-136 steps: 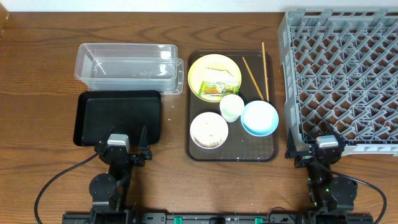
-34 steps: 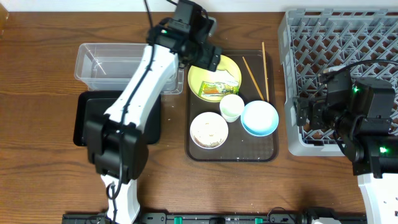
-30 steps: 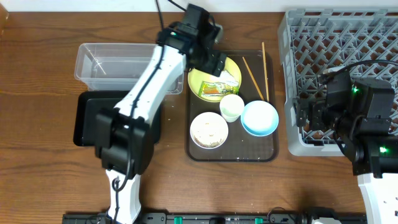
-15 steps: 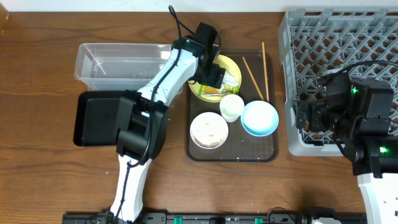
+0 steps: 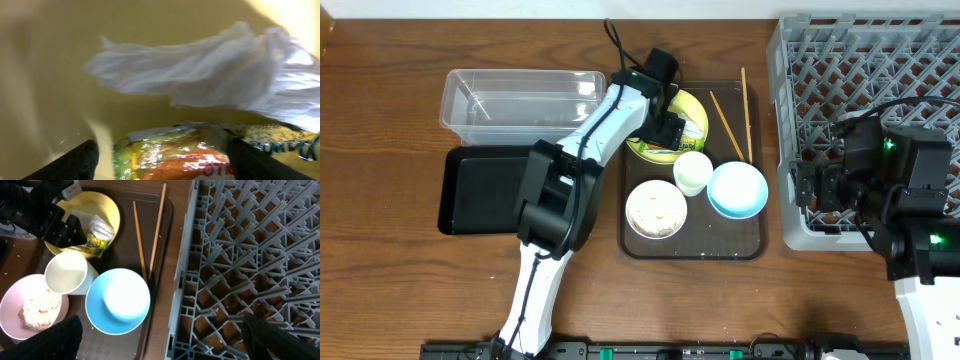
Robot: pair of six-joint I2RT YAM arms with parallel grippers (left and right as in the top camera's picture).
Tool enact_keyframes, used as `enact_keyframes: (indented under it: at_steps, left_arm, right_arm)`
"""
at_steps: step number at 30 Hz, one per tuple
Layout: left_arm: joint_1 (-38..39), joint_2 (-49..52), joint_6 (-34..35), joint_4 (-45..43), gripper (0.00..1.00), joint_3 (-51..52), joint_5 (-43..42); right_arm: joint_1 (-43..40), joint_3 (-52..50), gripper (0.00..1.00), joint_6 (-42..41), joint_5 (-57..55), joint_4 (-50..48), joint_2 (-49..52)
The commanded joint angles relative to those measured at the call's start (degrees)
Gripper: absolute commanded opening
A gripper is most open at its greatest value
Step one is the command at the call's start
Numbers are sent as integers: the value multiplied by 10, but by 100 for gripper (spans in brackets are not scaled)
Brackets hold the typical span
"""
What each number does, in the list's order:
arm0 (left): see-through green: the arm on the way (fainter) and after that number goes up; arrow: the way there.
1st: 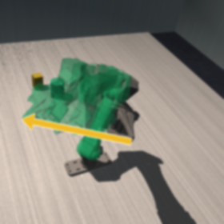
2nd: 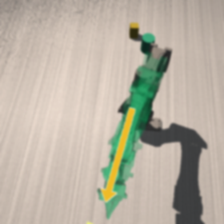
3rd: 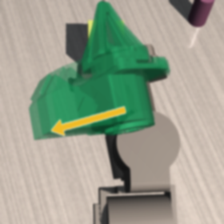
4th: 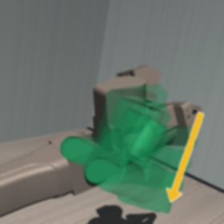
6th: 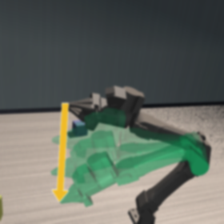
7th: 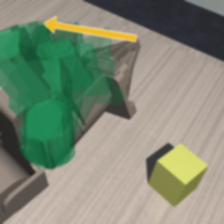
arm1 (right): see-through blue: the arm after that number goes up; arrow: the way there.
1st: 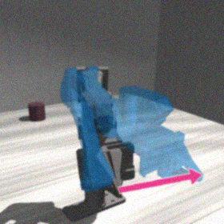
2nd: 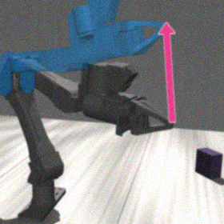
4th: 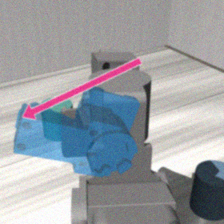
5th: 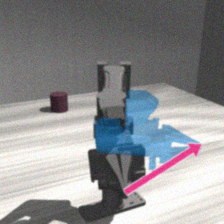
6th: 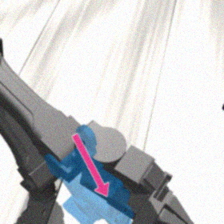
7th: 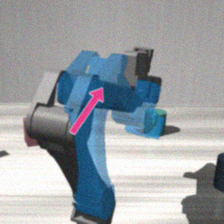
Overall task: Sort waste into correct bins and load items into the dishwasher rack
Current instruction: 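Carry wrapper with left gripper and drop it into clear bin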
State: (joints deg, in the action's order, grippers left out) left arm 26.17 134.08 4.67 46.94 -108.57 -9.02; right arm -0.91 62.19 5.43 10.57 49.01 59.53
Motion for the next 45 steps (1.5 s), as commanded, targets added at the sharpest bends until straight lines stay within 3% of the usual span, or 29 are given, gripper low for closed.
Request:
enact_keyframes:
  at_steps: [1,13,23,33,45]
  left_arm:
    - [3,21,3,-2,81,-2,1]
    - [3,30,3,-9,6,-3,1]
    - [-18,-78,8,1,6,-18,-2]
    - [-119,-242,27,7,6,-18,-7]
    - [-273,-230,25,67,6,0,-3]
  right_arm:
    - [7,10,99,-6,4,2,1]
    - [7,10,99,-6,-17,1,1]
    - [7,10,99,-7,-17,1,1]
    - [7,10,99,-7,-17,1,1]
    - [7,10,99,-7,-17,1,1]
